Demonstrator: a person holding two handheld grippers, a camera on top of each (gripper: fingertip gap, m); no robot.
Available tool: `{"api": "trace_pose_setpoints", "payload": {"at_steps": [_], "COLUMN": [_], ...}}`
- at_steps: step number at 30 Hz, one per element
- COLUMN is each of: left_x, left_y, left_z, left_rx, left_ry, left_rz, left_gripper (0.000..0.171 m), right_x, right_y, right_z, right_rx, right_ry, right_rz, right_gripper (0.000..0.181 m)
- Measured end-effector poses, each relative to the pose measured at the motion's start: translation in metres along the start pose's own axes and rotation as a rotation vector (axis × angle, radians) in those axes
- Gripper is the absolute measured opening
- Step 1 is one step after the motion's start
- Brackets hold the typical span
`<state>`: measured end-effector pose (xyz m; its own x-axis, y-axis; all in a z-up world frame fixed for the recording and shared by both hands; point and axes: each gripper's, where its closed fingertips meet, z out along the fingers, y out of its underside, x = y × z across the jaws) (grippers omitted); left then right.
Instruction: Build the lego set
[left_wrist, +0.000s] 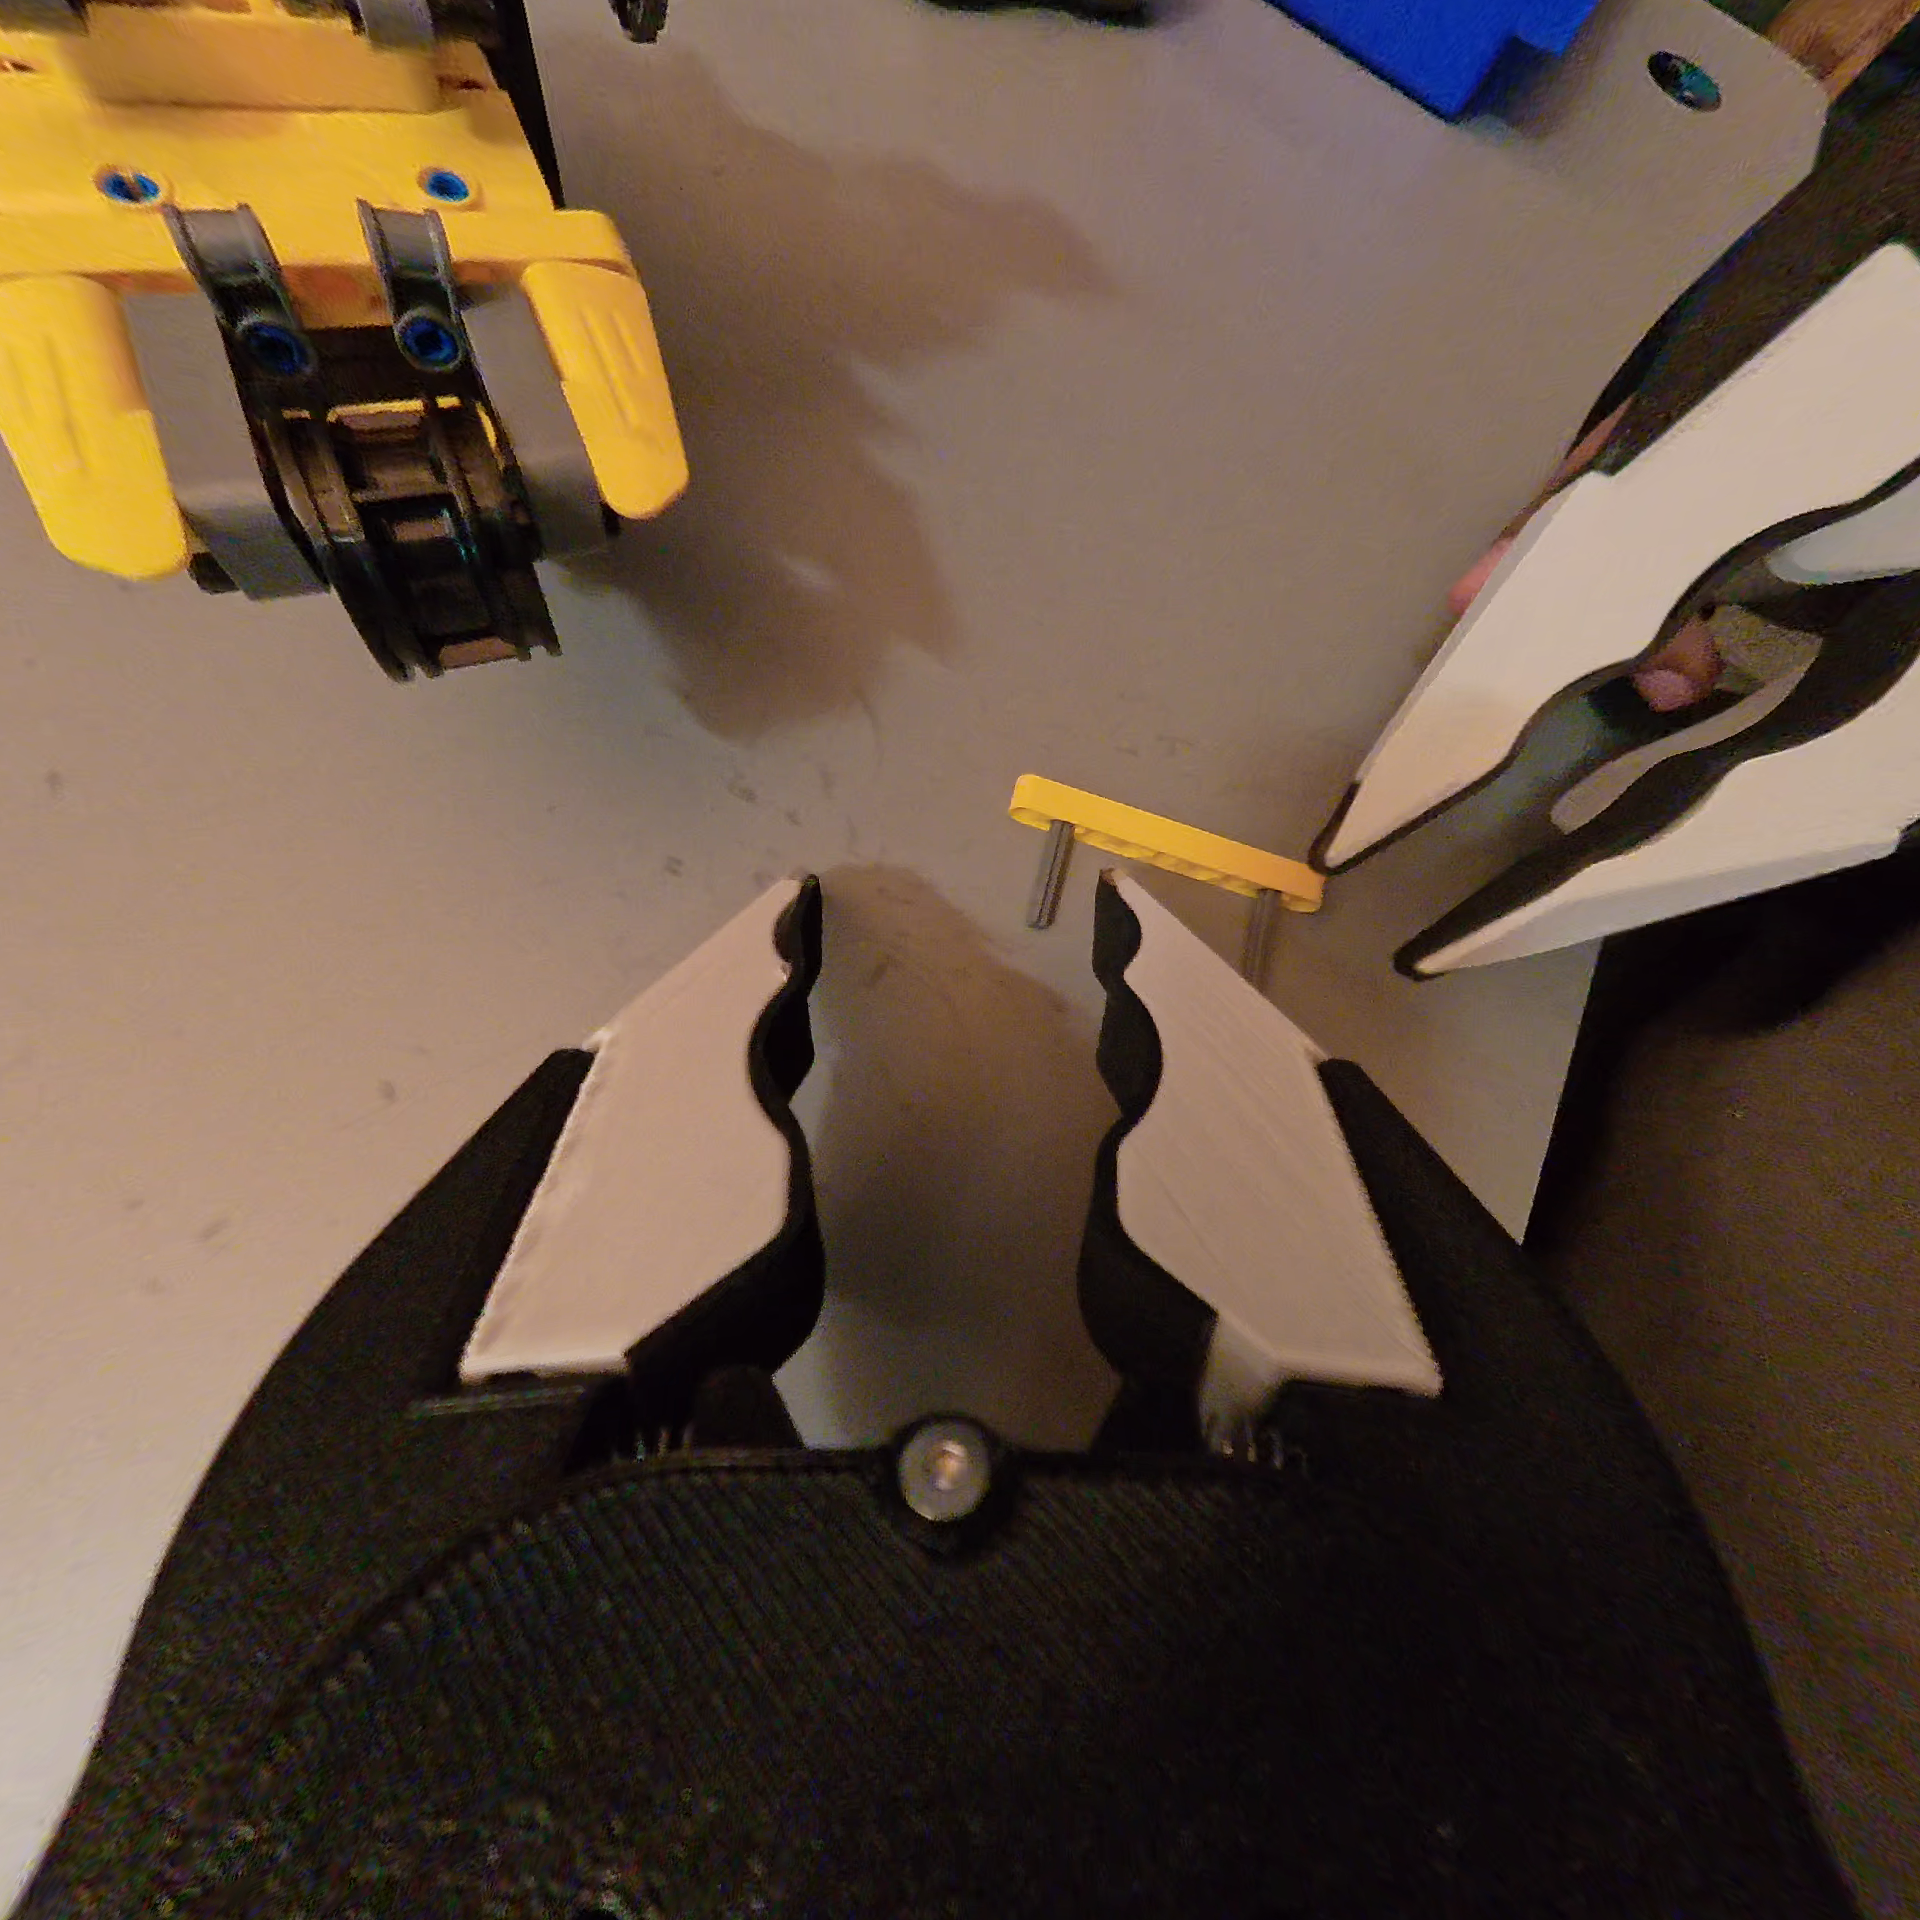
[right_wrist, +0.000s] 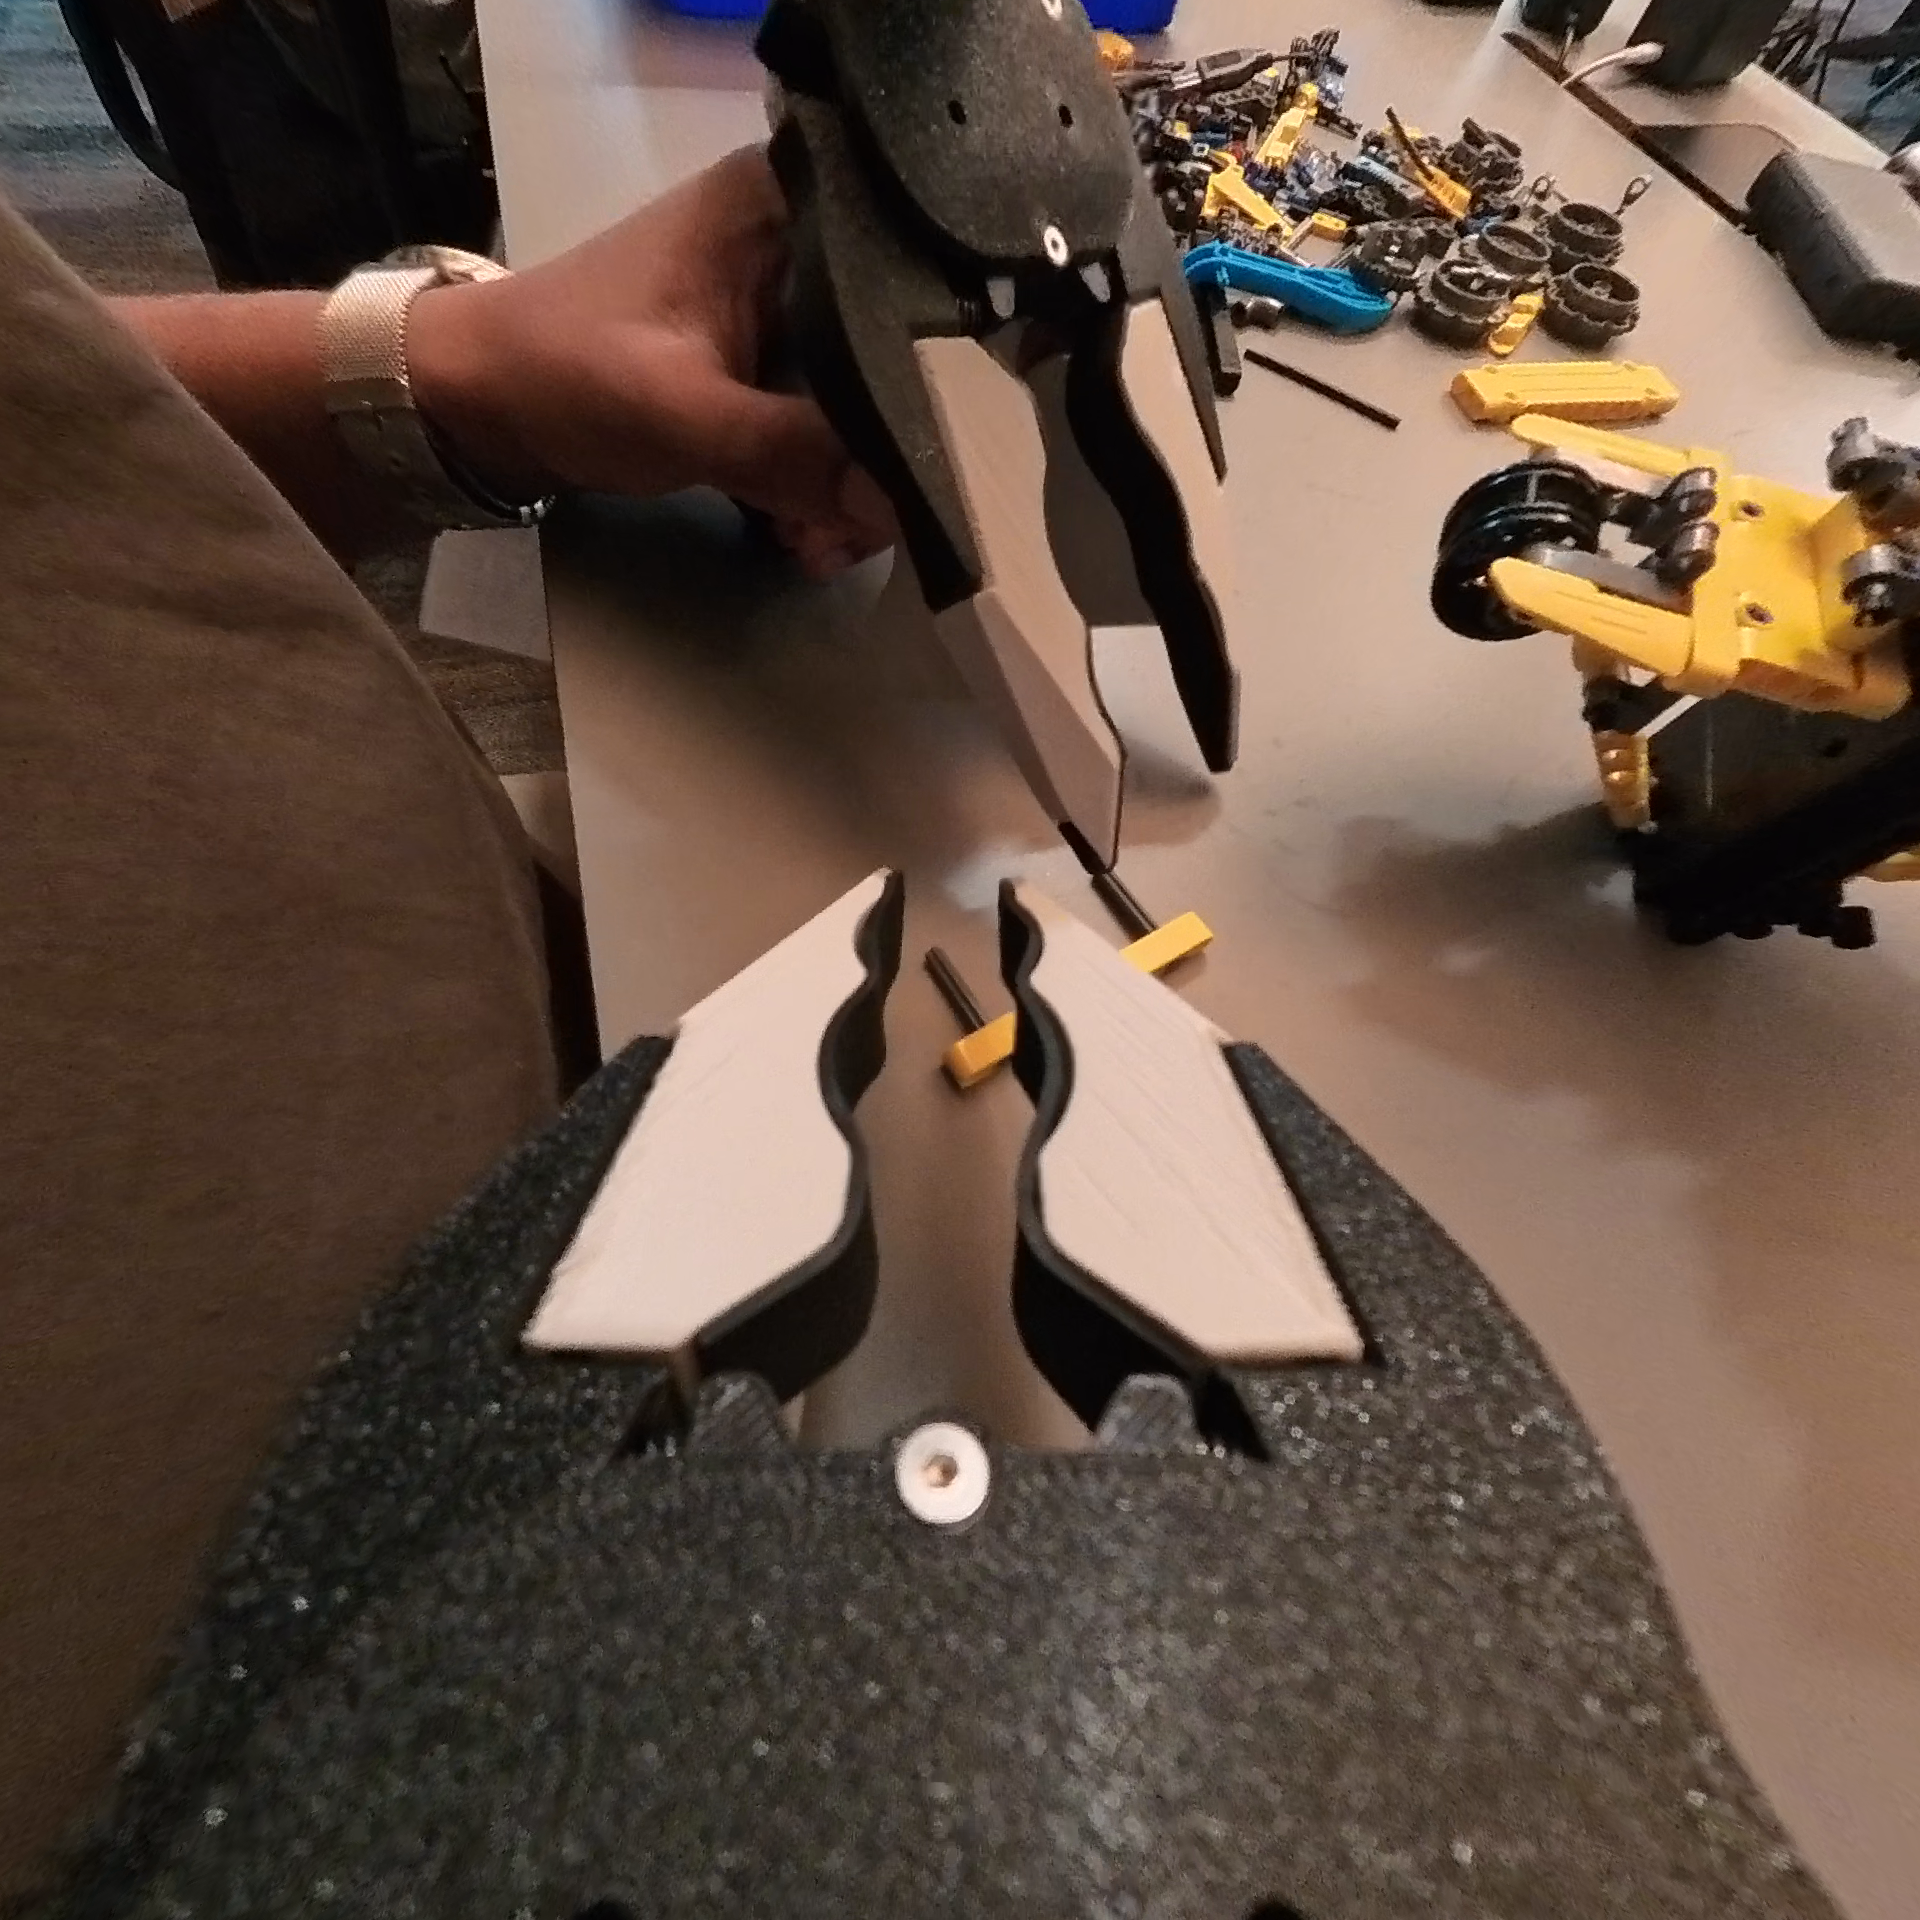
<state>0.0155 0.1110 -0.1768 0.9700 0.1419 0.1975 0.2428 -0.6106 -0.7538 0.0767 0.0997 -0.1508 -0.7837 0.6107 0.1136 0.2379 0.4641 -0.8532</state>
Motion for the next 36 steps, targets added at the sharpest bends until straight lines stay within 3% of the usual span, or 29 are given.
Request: {"api": "trace_pose_setpoints", "payload": {"at_steps": [8, 18, 27, 31, 36], "left_x": [0.006, 0.008, 0.012, 0.013, 0.02], "left_y": [0.005, 0.01, 0.012, 0.01, 0.01], "left_z": [0.0, 0.002, 0.005, 0.009, 0.011], "left_rx": [-0.025, -0.05, -0.065, -0.071, -0.071], "left_ry": [0.002, -0.03, -0.036, -0.055, -0.035], "left_rz": [0.031, 0.072, 0.108, 0.133, 0.163], "left_gripper": [0.047, 0.037, 0.039, 0.028, 0.0], "right_x": [0.004, -0.005, -0.006, -0.007, -0.009], "right_y": [0.008, 0.027, 0.03, 0.031, 0.031], "right_z": [-0.003, 0.018, 0.018, 0.018, 0.018], "right_rx": [-0.163, -0.341, -0.389, -0.403, -0.388], "right_ry": [0.094, 0.054, -0.022, -0.072, -0.093], "right_rz": [-0.249, -0.407, -0.228, -0.141, -0.11], "right_gripper": [0.014, 0.011, 0.009, 0.007, 0.004]}}
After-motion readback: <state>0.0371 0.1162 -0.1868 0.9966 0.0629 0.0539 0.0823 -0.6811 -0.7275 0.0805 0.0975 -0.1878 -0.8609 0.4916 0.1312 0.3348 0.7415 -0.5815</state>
